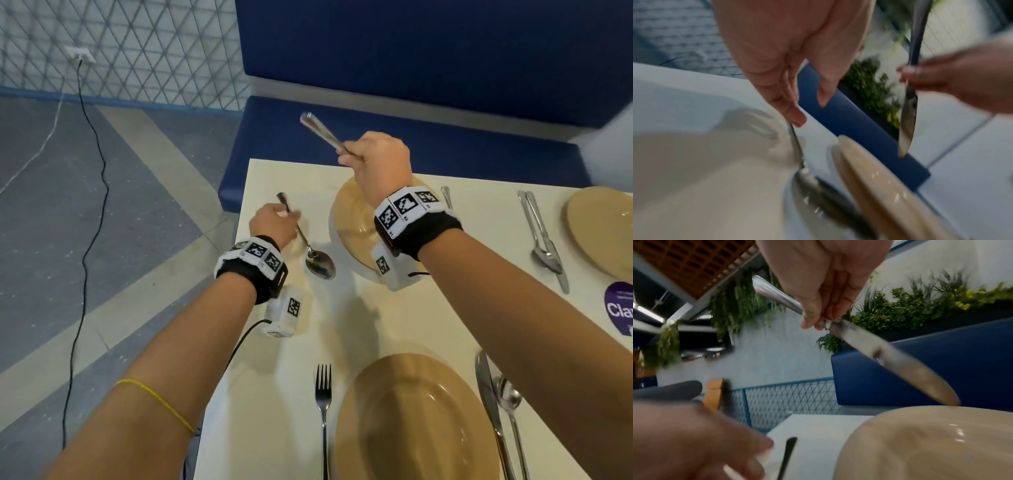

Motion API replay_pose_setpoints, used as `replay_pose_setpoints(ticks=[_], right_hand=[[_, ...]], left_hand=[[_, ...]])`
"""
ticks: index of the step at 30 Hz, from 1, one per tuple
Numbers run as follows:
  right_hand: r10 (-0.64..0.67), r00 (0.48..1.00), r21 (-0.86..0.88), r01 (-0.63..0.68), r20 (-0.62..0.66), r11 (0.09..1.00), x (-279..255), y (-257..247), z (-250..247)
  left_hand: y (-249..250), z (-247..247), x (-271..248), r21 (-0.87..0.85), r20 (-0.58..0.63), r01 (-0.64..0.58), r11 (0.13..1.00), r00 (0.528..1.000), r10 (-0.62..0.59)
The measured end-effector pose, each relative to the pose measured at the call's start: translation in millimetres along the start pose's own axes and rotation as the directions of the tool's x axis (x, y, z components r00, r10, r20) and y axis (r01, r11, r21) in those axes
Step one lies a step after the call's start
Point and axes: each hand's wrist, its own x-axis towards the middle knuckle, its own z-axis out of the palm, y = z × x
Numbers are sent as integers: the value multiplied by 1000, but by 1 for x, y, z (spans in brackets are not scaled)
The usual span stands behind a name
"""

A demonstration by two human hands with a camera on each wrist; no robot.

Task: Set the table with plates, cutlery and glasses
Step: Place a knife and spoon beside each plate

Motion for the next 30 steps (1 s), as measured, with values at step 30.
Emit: replay_pose_setpoints(ticks=[30], right_hand=[[256,879,-36,-264,402,964,-12,-43,117]], left_hand=[[-22,-16,24,372,40,-184,910,982,182]])
